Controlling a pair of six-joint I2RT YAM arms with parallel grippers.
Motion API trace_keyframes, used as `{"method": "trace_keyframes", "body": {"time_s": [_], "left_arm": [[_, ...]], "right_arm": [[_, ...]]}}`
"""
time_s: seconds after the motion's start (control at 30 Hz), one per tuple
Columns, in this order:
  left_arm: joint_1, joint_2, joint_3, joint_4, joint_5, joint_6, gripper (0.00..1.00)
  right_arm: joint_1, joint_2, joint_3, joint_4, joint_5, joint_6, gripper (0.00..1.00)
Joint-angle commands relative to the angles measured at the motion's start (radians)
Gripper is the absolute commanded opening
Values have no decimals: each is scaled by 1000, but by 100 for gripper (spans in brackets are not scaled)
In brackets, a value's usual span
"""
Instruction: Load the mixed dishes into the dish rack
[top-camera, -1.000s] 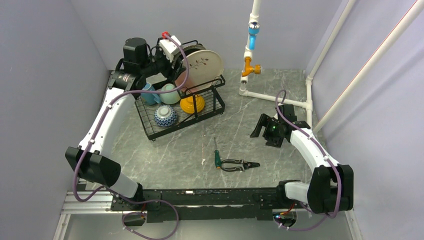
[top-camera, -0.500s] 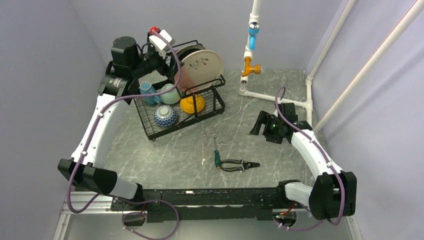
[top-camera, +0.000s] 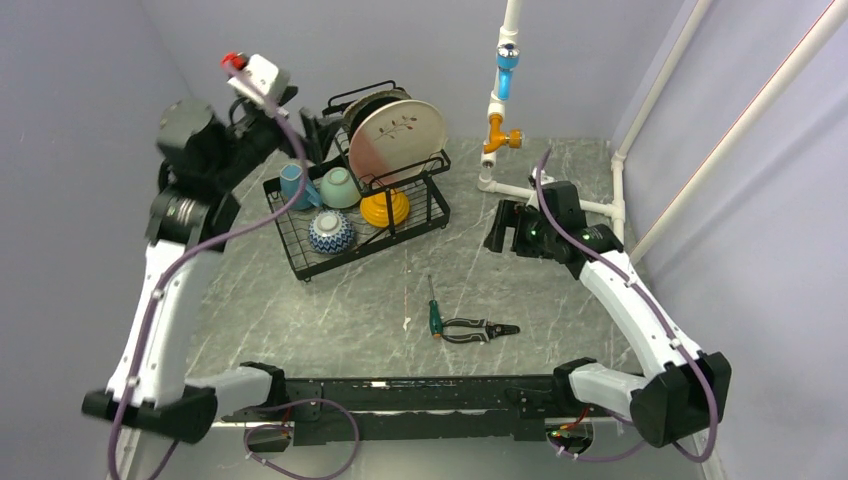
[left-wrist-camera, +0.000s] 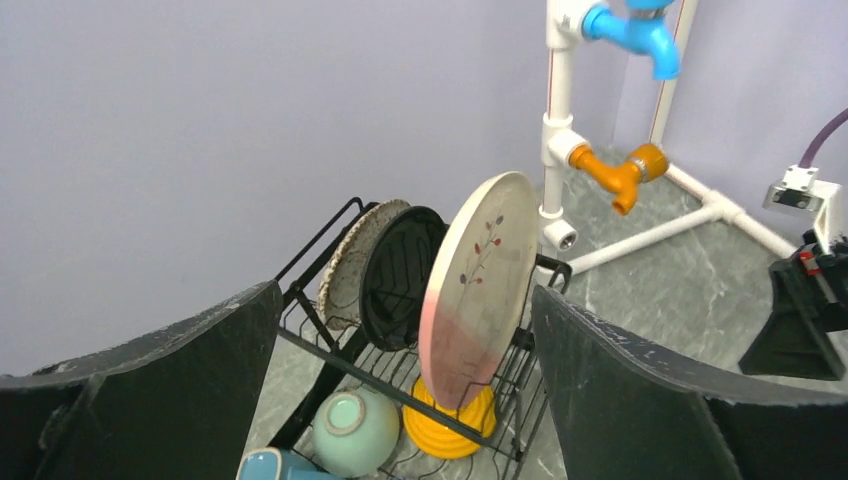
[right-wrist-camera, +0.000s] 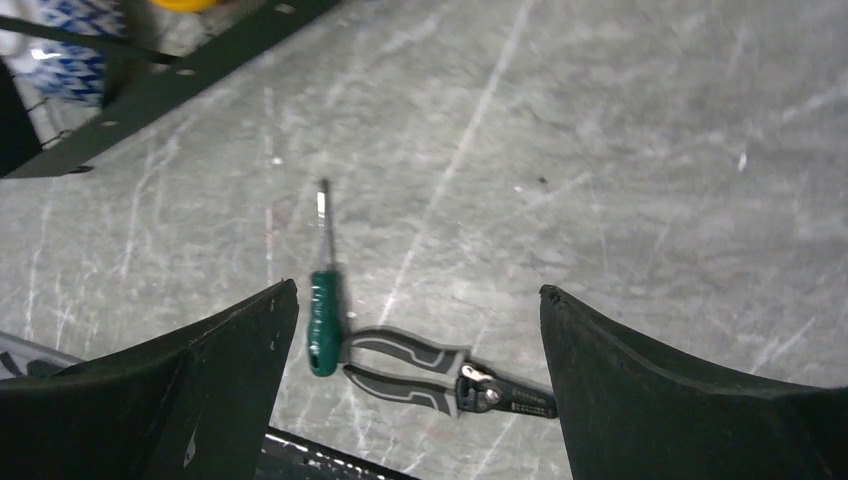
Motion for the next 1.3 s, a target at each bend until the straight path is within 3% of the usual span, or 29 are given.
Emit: {"method": "trace_keyframes", "body": {"time_s": [0.0,0.27,0.63,1.0,1.27], "left_arm": [[2,-200,-94,74,-72,-177,99],[2,-525,-316,153,-165,-336,99],[2,-809,-370,127,-279,-291,99],[3,-896,-348,66,-323,-269,99],[2,-896,-348,58,-339,-258,99]], "right_arm": [[89,-86,127,-14,93,-46,92],[129,-277,281,51,86,-89,95],[128,-459,446,13,184,-142,100],[127,-601,513,4,307,-156,100],[129,-662,475,47,364,-149,100]]}}
